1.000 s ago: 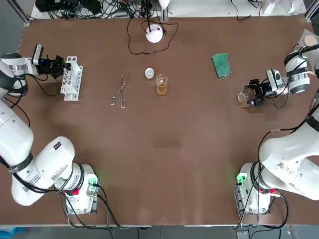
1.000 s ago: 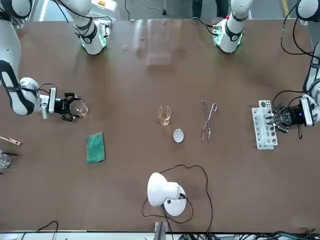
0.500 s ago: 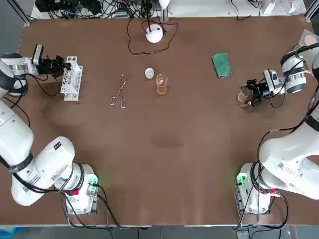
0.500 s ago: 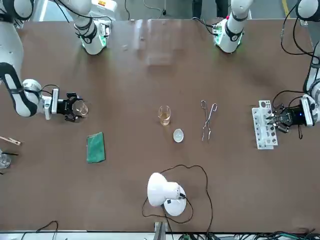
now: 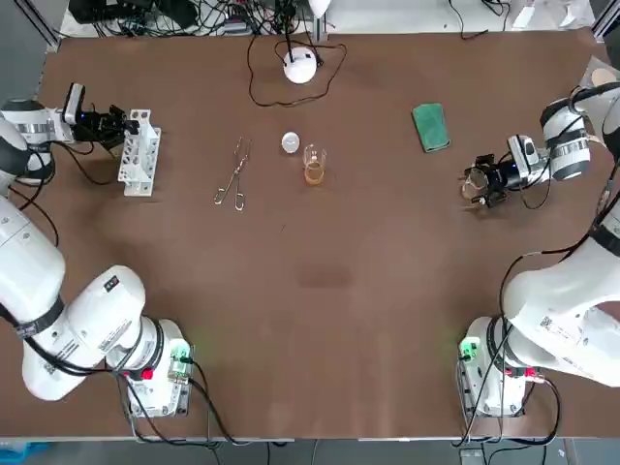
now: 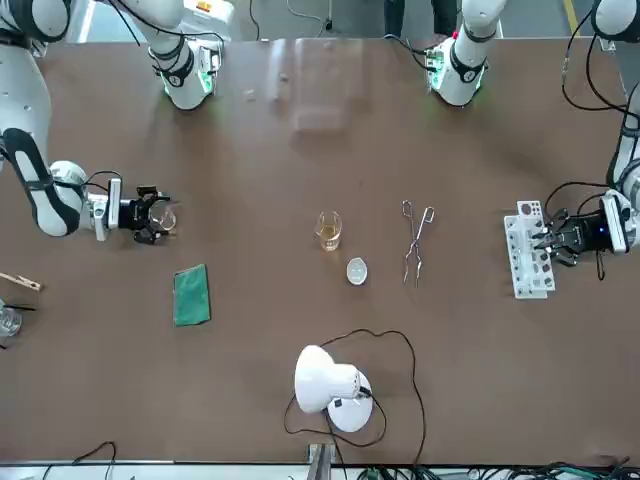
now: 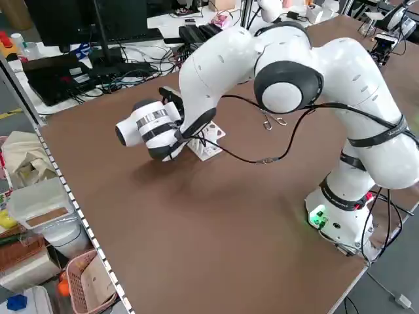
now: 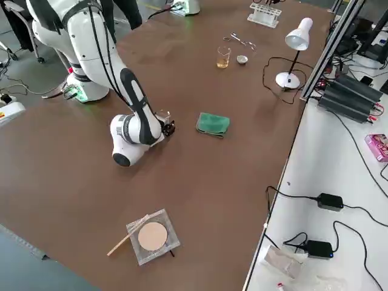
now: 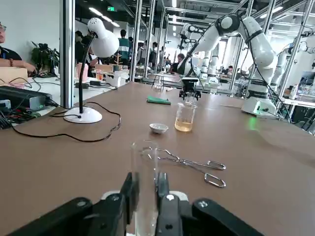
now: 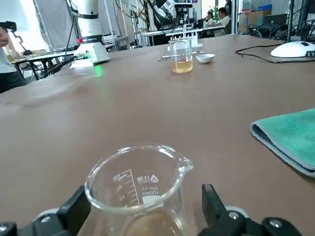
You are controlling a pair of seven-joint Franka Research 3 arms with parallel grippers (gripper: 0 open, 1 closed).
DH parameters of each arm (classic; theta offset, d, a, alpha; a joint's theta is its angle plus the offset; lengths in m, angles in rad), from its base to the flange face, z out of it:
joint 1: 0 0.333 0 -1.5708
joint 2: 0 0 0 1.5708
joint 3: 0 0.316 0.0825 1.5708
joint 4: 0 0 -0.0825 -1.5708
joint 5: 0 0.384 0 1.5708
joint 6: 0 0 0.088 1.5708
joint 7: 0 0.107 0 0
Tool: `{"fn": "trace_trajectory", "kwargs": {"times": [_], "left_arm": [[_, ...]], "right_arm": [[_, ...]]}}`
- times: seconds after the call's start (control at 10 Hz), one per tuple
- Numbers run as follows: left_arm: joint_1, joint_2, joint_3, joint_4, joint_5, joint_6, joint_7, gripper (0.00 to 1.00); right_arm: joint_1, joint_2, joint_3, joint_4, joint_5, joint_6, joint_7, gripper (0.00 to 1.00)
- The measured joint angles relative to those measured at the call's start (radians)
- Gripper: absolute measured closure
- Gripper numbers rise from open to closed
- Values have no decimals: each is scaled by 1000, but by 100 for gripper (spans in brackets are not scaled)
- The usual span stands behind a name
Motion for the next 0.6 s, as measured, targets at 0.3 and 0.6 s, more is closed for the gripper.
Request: {"fn": "trace_trajectory", "kwargs": {"times": [0.3, 0.6], "left_arm": [[0, -3, -5, 0, 1, -5, -1, 78], [0, -9, -6, 0, 1, -8, -1, 78]], "right_arm": [[18, 3, 0, 0, 0, 0, -10, 0], [27, 11, 1, 2, 0, 2, -20, 1]]}}
